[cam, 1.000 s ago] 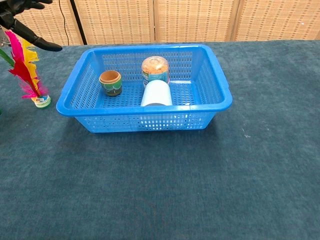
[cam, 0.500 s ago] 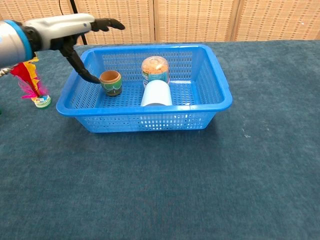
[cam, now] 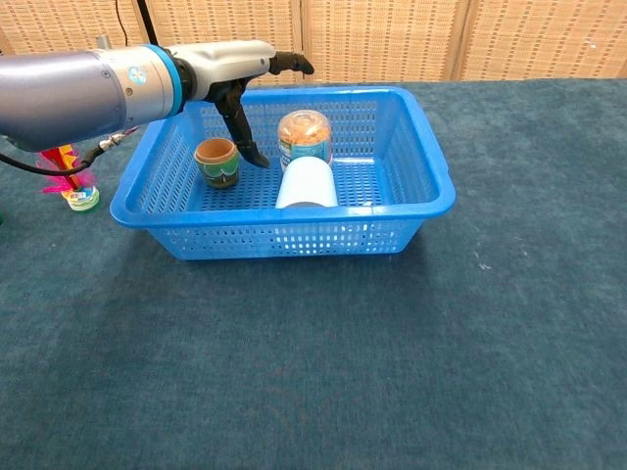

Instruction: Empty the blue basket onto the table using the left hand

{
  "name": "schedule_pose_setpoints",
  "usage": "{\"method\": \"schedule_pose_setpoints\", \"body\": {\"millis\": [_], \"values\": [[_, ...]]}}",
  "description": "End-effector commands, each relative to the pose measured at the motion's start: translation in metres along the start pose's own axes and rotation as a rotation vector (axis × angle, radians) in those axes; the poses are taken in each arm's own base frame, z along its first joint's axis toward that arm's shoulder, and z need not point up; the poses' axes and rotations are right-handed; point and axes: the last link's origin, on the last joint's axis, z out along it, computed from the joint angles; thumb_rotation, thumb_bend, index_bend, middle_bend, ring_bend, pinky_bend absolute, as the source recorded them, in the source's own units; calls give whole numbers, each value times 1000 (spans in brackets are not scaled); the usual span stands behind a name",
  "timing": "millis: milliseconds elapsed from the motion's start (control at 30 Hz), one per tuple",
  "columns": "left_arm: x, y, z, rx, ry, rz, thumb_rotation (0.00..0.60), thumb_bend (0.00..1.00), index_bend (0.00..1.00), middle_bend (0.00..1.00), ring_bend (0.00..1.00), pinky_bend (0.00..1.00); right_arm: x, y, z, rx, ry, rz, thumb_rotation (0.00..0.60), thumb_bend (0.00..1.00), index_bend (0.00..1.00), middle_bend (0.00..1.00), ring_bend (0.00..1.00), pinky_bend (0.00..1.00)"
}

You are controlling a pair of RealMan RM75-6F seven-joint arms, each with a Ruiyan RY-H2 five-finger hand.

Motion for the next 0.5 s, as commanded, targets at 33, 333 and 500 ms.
{"method": "schedule_pose_setpoints", "body": {"millis": [33, 333, 500], "values": [[2, 7, 7, 3, -2, 7, 600, 79, 0, 0, 0, 73, 0, 1, 1, -6, 1, 1, 600, 0, 0, 0, 0, 0], [-1, 11, 14, 39, 5, 36, 600, 122, 20, 0, 23, 150, 2, 4, 4, -19, 5, 11, 600, 0, 0, 0, 0, 0], [-1, 11, 17, 54, 12, 39, 600, 124, 149, 22, 96, 186, 2, 4, 4, -19, 3, 13, 600, 0, 0, 0, 0, 0]]}}
